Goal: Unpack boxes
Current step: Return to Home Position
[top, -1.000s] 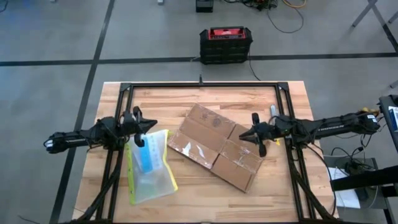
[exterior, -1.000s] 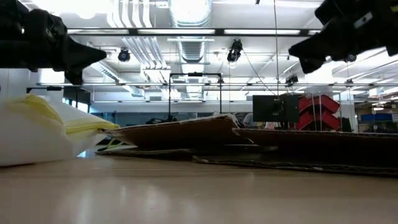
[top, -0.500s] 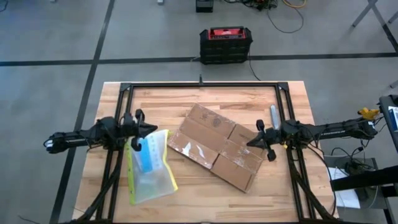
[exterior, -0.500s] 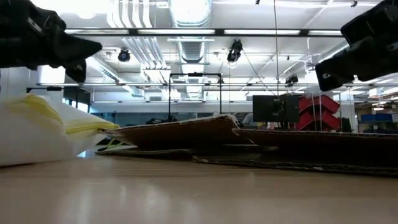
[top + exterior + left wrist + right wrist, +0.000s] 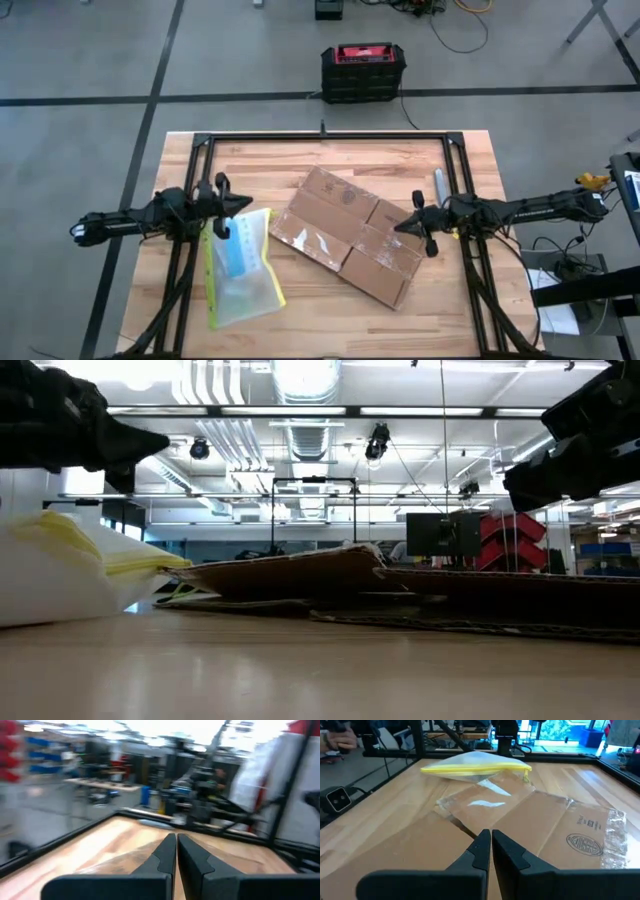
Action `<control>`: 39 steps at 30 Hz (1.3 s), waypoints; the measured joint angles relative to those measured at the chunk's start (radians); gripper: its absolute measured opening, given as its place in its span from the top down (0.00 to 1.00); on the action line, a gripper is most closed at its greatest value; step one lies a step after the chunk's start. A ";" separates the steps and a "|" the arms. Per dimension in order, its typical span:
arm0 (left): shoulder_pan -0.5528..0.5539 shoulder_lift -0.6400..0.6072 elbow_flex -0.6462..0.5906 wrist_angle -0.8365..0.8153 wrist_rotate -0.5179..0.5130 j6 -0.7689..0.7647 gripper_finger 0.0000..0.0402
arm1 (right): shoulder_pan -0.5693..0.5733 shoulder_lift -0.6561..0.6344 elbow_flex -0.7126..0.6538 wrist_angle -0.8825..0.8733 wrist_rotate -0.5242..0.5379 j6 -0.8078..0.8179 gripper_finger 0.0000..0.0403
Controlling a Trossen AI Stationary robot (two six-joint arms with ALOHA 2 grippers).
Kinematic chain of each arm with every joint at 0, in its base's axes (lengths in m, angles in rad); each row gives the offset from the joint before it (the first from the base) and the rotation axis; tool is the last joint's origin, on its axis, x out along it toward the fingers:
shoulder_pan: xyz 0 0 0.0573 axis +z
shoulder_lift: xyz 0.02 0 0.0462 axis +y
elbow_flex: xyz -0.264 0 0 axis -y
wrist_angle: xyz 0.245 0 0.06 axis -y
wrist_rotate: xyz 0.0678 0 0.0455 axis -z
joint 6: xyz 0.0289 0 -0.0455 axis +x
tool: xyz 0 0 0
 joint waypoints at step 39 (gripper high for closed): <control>0.000 0.163 0.000 -0.060 -0.134 -0.045 1.00 | 0.000 0.012 0.000 0.001 0.000 0.018 0.99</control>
